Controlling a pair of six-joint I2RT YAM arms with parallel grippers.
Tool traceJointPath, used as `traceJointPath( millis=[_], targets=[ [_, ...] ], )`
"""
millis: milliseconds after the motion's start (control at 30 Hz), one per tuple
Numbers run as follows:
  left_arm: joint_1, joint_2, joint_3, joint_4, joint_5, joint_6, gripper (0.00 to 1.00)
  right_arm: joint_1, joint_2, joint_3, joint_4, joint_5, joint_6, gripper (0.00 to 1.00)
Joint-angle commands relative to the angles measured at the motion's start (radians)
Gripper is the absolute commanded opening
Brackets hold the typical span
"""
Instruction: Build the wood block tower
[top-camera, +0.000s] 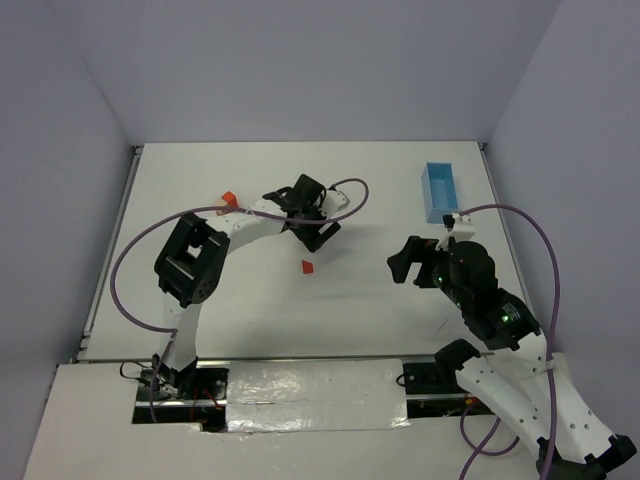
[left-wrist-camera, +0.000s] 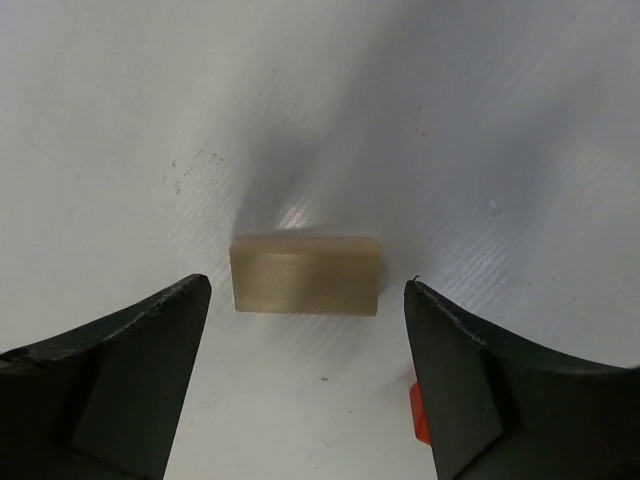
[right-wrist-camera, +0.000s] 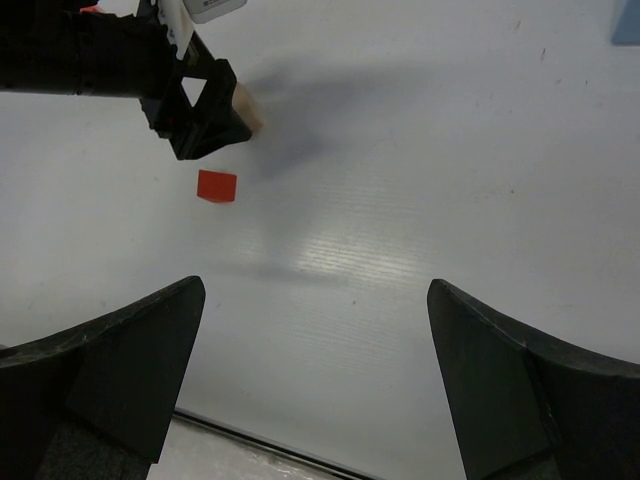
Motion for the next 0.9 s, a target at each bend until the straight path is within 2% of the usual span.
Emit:
traceJointPath(
  millis=[0, 100, 333, 433, 467, 533, 567, 667, 833, 867],
  targets=[
    [0.0, 0.019, 0.027, 0.04, -0.024, 0.007, 0.9, 0.006, 0.0, -0.002, 0.035, 0.003, 0.001, 1.0],
    [0.001, 0.042, 0.035, 0.03, -0.024, 0.01, 0.85, 0.006, 0.0, -0.002, 0.035, 0.002, -0.001, 1.0],
    [0.012, 0.068, 0.047, 0.037, -0.003, -0.006, 0.82, 0.006, -0.001, -0.003, 0.038, -0.005, -0.001, 1.0],
    [0.018, 0.067, 0.047, 0.036, 0.005, -0.013, 0.73, 0.008, 0.0, -0.005, 0.038, -0.006, -0.001, 1.0],
    [0.018, 0.067, 0.049, 0.034, 0.005, -0.015, 0.65, 0.008, 0.0, -0.003, 0.039, -0.008, -0.002, 1.0],
    [0.018, 0.062, 0.055, 0.027, 0.007, -0.015, 0.59, 0.006, 0.002, -0.005, 0.038, -0.011, -0.002, 1.0],
    [0.02, 0.06, 0.053, 0.025, 0.007, -0.013, 0.51, 0.006, 0.002, -0.003, 0.038, -0.011, -0.002, 1.0],
    [0.021, 0.048, 0.06, 0.011, 0.0, -0.015, 0.38, 0.006, 0.002, -0.005, 0.039, -0.011, -0.002, 1.0],
    [0.035, -0.002, 0.095, -0.01, -0.035, -0.059, 0.3, 0.006, 0.002, -0.003, 0.039, -0.011, -0.002, 1.0],
    [0.041, -0.022, 0.102, -0.013, -0.059, -0.078, 0.24, 0.006, 0.003, -0.005, 0.038, -0.011, -0.002, 1.0]
  ],
)
